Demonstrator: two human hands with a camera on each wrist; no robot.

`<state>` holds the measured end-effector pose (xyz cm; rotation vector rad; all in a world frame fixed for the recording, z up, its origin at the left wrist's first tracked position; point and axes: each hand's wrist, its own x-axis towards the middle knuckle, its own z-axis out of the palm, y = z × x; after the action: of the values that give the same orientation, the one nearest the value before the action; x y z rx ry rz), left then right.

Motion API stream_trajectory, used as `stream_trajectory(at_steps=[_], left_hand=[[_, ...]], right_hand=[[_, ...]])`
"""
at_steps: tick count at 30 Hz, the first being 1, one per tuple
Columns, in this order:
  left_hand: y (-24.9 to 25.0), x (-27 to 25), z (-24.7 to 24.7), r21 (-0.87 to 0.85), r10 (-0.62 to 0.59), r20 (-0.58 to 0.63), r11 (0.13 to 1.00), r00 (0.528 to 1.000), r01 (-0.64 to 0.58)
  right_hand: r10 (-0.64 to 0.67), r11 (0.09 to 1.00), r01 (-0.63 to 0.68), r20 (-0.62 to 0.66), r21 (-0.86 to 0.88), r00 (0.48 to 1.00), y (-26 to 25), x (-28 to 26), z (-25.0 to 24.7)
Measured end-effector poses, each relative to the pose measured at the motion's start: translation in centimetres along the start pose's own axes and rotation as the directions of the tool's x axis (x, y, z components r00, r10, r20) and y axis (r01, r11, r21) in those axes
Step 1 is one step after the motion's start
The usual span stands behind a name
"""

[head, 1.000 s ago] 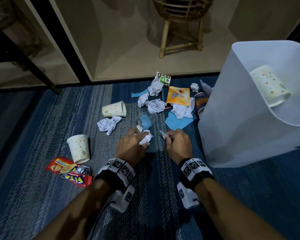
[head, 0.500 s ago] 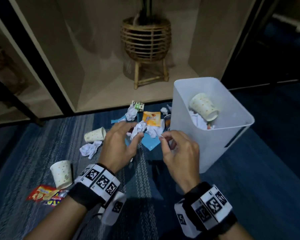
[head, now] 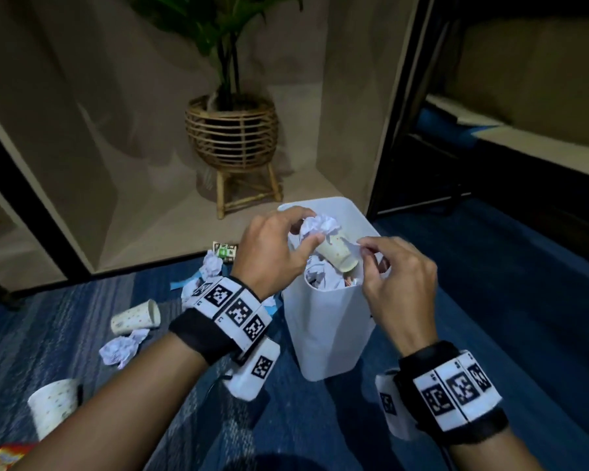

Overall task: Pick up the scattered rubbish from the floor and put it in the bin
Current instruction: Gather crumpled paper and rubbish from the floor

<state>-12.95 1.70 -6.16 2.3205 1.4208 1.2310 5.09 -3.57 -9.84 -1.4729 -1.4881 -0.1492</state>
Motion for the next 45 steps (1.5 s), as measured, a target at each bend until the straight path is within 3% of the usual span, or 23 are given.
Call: stream_trajectory(at_steps=[5,10,13,17,20,23,27,30,33,36,41,45], left_hand=[[0.3,0.1,1.5,0.037,0.002,0.071,0.999,0.998,-0.004],[-0.5,-0.4,1.9,0.042,-0.010,0.084,0.999,0.996,0.006],[-1.3,-0.9,1.2,0.015,-0.025,0.035,1.000,0.999,0.024],[-3.4,-2.8,-0.5,0.004,-0.081,-0.024,0.997,0.996,0.081],[-6.1,-4.9,-1.2,0.029,-0.144,-0.016,0.989,0.989,0.145],[-9.9,-7.5,-1.5,0.101,-0.254,0.023,0.963,0.967,0.250],[-15.6,-11.1,-1.1,0.233,-0.460,0.106,0.874,0.882,0.428],[-19.9,-13.7,-0.4,0.319,-0.639,0.210,0.760,0.740,0.566],[-23.1,-15.9,0.8,0.366,-0.708,0.316,0.705,0.632,0.607],[-25.6,-17.2,2.0,0.434,-0.711,0.298,0.696,0.637,0.572],[-27.9,-18.7,3.9,0.434,-0.690,0.387,0.722,0.612,0.539],[-29.2,-20.1,4.9,0.467,-0.642,0.403,0.757,0.652,0.458]], right_hand=[[0.029,0.994,-0.022,0.070,-0.103,0.997,1.2,-0.5,-0.4],[-0.007,0.998,0.010,0.046,-0.063,0.999,1.4,-1.1,-0.3],[-0.076,0.997,0.076,0.006,0.001,0.997,0.5,-1.6,-0.2],[-0.257,0.959,0.256,-0.012,0.124,0.966,-3.1,-3.1,0.9],[-0.355,0.915,0.332,0.062,0.230,0.933,-5.4,-5.0,3.3],[-0.365,0.914,0.308,0.200,0.266,0.909,-6.2,-7.2,7.1],[-0.298,0.954,0.235,0.505,0.186,0.810,-5.4,-10.3,12.4],[-0.197,0.979,0.181,0.712,0.099,0.675,-4.6,-11.9,16.0],[-0.107,0.991,0.132,0.815,0.037,0.570,-4.3,-12.8,19.2],[-0.066,0.994,0.110,0.853,0.010,0.518,-4.2,-13.4,22.6],[-0.121,0.983,0.184,0.839,0.025,0.531,-3.5,-13.2,27.2],[-0.175,0.948,0.317,0.855,0.013,0.489,-3.0,-13.0,30.4]])
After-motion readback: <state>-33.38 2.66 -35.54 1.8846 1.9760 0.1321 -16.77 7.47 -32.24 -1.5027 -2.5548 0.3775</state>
